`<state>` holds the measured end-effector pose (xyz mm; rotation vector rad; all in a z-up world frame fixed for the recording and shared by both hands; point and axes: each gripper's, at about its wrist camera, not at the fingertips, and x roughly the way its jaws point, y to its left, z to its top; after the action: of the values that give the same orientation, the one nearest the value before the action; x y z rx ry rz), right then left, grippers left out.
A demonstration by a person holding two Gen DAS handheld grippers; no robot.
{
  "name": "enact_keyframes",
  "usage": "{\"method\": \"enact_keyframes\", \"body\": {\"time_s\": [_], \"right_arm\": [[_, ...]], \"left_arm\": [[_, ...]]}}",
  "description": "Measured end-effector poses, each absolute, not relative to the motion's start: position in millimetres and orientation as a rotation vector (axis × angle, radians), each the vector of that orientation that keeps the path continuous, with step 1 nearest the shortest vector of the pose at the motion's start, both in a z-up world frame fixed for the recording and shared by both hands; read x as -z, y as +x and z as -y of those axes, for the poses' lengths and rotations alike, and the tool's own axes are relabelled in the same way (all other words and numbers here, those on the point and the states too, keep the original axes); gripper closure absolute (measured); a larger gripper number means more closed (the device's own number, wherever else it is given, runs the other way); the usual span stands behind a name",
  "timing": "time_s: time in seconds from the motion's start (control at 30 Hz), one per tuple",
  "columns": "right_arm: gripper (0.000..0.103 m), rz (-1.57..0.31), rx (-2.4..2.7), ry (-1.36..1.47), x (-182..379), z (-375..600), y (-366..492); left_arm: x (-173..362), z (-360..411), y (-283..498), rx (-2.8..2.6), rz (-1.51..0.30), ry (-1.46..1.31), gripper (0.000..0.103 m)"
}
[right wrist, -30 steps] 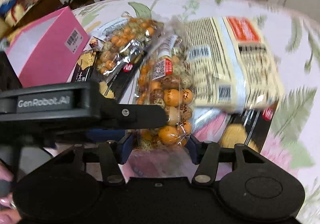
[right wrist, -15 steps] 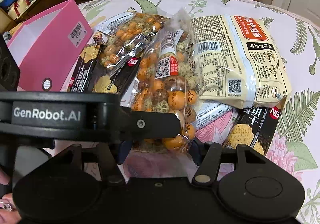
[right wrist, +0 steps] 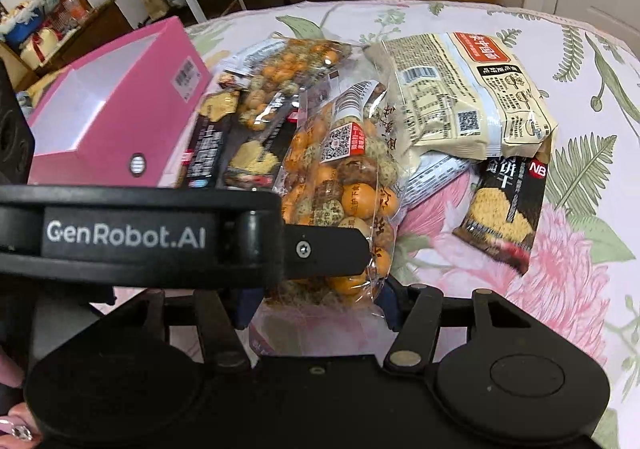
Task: Organize snacks
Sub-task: 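Lift the nut bag with the left gripper and carry it over the pink box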
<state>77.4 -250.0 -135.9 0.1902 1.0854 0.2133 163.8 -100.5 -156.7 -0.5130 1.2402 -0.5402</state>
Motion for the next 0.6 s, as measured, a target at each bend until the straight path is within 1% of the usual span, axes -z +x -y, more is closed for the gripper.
{"method": "enact_keyframes", "body": {"time_s": [0.1,0.3,0.43,0.6], "right_arm": [[0.04,-1.04,-0.238,0.187,127,244,61],[0.04,-1.023,-0.27,0.21,115,230,36],[0.04,-0.982,-0.305,0.189,90,213,16],[0.04,-0.939,-0.338,0.121,57,185,12]], "left_arm": [[148,92,153,0.536,-1.215,-0.505,0.022],[126,72,119,0.51,-1.2,-0.481,0.022],[99,52,96,0.495,-1.15,-0.475,0.022],[69,16,85,0.491,-1.087,-0.524,0.022]]}}
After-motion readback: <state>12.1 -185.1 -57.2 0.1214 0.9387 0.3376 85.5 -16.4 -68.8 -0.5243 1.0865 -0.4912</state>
